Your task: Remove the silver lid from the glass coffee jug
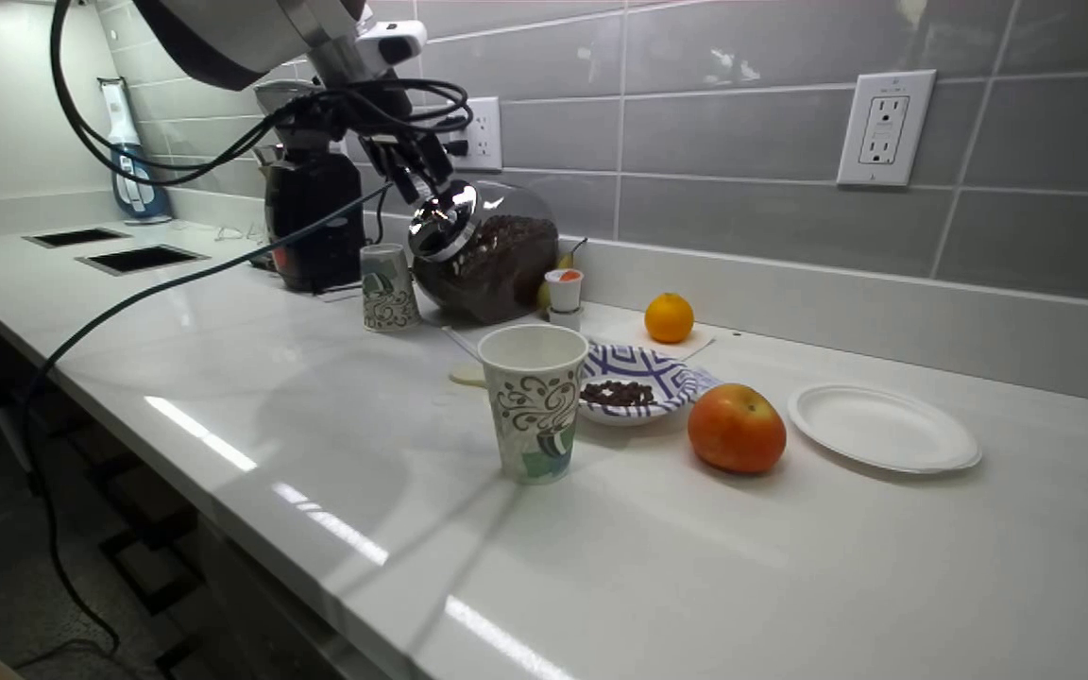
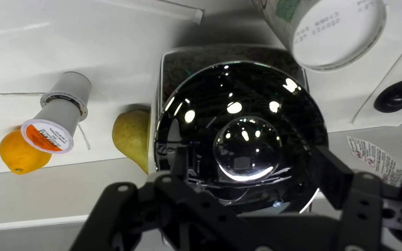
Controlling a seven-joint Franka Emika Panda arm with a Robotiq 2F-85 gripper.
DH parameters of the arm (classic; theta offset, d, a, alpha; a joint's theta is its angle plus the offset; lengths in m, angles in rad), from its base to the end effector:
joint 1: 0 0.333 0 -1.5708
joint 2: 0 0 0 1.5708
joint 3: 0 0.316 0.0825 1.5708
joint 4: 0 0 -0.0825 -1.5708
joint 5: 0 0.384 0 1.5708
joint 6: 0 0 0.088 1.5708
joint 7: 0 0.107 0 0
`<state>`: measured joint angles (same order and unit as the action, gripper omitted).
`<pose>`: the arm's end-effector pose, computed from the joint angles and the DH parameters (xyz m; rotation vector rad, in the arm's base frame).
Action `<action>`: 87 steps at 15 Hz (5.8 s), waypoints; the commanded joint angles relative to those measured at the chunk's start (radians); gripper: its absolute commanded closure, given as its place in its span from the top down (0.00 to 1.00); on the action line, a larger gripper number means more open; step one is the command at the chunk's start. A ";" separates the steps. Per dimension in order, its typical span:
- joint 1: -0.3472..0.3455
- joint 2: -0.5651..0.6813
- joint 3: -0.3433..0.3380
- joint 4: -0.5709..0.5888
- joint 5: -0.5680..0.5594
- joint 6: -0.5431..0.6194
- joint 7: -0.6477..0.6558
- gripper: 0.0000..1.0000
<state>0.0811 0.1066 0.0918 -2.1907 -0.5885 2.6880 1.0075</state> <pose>0.5645 0.1160 0.3760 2.9215 -0.5237 0.7685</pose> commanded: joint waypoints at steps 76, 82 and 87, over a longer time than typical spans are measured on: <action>-0.005 0.273 -0.093 0.672 0.666 -0.593 -0.133 0.21; -0.004 0.309 -0.110 0.706 0.658 -0.595 -0.125 0.21; -0.002 0.326 -0.120 0.707 0.651 -0.588 -0.123 0.21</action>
<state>0.0778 0.3920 -0.0223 -1.5277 0.0454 2.1094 0.8770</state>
